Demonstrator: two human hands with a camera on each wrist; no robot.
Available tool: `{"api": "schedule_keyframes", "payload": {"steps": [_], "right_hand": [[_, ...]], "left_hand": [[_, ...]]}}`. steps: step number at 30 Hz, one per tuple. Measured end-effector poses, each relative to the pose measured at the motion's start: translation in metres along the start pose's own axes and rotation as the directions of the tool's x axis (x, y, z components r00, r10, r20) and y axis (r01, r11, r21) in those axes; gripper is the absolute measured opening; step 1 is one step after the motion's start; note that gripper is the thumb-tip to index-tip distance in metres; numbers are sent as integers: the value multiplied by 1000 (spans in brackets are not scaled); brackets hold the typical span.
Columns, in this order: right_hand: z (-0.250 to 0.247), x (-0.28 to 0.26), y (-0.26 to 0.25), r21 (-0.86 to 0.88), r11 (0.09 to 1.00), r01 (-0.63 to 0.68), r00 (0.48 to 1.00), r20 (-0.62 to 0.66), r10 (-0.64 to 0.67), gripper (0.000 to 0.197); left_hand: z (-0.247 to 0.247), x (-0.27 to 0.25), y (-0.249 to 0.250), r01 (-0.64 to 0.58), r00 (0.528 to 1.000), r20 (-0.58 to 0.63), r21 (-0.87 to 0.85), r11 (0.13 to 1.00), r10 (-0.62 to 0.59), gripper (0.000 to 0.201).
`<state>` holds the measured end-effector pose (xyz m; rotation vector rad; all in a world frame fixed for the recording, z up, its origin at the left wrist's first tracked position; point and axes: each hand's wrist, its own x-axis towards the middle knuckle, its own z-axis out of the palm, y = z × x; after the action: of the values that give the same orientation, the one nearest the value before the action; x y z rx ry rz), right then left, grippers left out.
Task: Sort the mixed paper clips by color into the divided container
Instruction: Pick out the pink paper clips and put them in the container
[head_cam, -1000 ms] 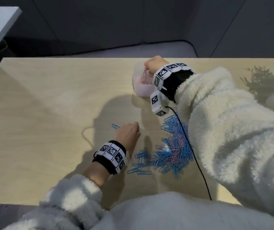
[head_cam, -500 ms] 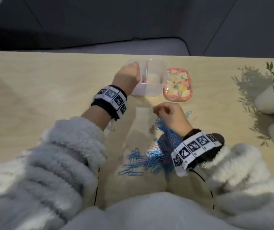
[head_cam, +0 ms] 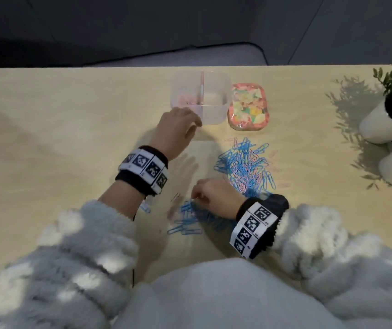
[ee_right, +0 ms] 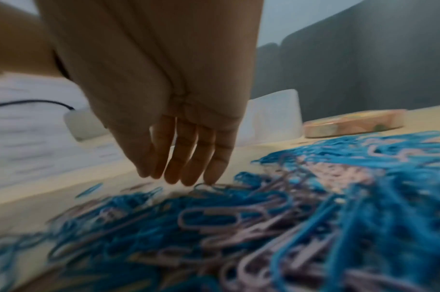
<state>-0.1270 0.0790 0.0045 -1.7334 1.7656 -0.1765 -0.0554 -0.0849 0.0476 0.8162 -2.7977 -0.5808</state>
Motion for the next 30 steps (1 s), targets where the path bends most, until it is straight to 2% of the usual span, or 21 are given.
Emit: {"api": "schedule_keyframes", "payload": {"steps": [4, 7, 10, 11, 13, 14, 19, 20, 24, 28, 30], "right_hand": [[14, 16, -14, -114, 990, 84, 996, 14, -83, 28], [19, 22, -15, -147, 978, 150, 988, 46, -145, 26], [16, 19, -2, -94, 990, 103, 995, 26, -101, 18], [12, 18, 4, -51, 997, 66, 998, 8, -65, 16], [4, 16, 18, 9, 1000, 19, 999, -39, -19, 13], [1, 16, 24, 18, 1000, 4, 998, -59, -3, 12], [-10, 9, 30, -60, 997, -45, 970, -241, 29, 16], [-9, 6, 25, -78, 996, -30, 973, -231, 11, 16], [8, -7, -2, -173, 985, -22, 999, -53, 13, 25], [18, -5, -9, -276, 961, -5, 1000, 2, 6, 26], [17, -3, -7, -292, 956, 10, 1000, 9, -8, 22]], "left_hand": [[19, -72, -3, 88, 987, 135, 24, 996, -91, 15], [31, -124, -7, 155, 973, 181, -50, 987, -144, 19], [39, -156, -8, 196, 960, 218, -78, 977, -175, 18], [41, -161, -9, 202, 957, 227, -76, 976, -180, 25], [47, -167, -11, 177, 959, 239, -75, 981, -154, 45], [50, -169, -12, 157, 961, 241, -76, 985, -135, 48], [51, -170, -18, 142, 964, 240, -106, 984, -113, 44], [50, -170, -20, 124, 966, 240, -105, 987, -96, 41], [51, -171, -20, 19, 966, 258, -41, 999, -8, 12], [55, -163, -18, -31, 968, 252, 78, 996, 11, 13], [56, -157, -16, -65, 966, 255, 122, 990, 32, 3]]}}
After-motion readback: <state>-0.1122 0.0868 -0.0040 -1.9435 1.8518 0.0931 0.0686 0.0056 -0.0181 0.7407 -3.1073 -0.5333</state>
